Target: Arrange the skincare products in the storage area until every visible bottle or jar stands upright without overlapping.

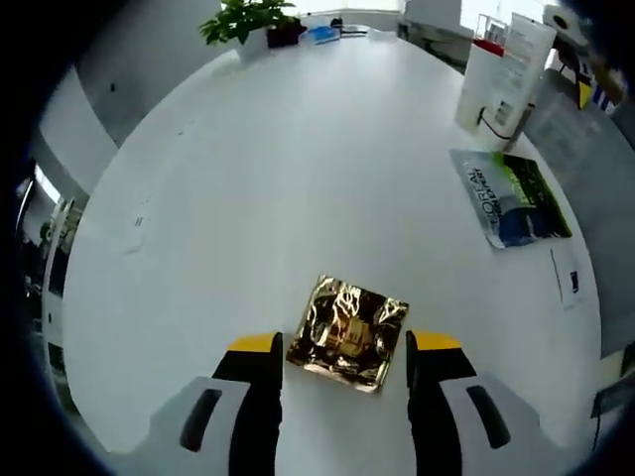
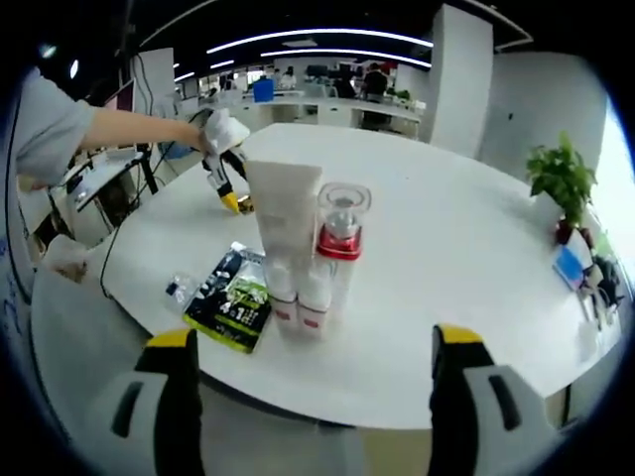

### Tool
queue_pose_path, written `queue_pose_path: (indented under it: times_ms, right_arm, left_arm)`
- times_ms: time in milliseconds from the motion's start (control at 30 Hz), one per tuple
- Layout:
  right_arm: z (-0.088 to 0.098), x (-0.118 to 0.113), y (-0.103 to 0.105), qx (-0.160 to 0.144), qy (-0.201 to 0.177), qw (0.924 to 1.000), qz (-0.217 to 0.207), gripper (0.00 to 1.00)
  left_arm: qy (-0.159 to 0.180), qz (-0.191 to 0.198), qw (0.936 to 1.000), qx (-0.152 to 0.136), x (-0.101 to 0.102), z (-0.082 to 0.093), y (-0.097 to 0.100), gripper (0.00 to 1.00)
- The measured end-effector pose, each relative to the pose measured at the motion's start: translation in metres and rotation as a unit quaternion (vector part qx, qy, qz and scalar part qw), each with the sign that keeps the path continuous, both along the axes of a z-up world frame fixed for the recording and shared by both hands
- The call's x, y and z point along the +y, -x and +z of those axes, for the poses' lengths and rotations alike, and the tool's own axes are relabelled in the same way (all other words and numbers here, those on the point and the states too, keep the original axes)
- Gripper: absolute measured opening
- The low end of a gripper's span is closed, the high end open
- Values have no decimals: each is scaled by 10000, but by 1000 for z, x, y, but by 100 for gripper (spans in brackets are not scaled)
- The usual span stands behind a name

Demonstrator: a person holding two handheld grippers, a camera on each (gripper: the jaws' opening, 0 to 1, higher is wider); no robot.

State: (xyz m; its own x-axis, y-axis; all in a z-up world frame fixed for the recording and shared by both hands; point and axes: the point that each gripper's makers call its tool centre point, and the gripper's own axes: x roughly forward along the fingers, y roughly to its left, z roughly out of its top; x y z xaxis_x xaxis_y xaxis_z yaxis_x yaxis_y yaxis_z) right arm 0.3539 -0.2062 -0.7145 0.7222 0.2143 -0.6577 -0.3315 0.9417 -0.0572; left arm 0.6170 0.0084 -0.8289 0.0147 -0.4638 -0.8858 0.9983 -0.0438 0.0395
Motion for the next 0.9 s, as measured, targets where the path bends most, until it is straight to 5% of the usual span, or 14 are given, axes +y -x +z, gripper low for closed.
queue_pose_path:
  times_ms: [433,900]
  right_arm:
    - [0,-2,0,-2,-3,10000,-33,97]
    - [1,-4,0,-38,-43,10000,-11,97]
  left_arm:
    - [-172,-133,9996,180,-3,1,8,44]
    - [-218,315,9991,191,0,2,18,36]
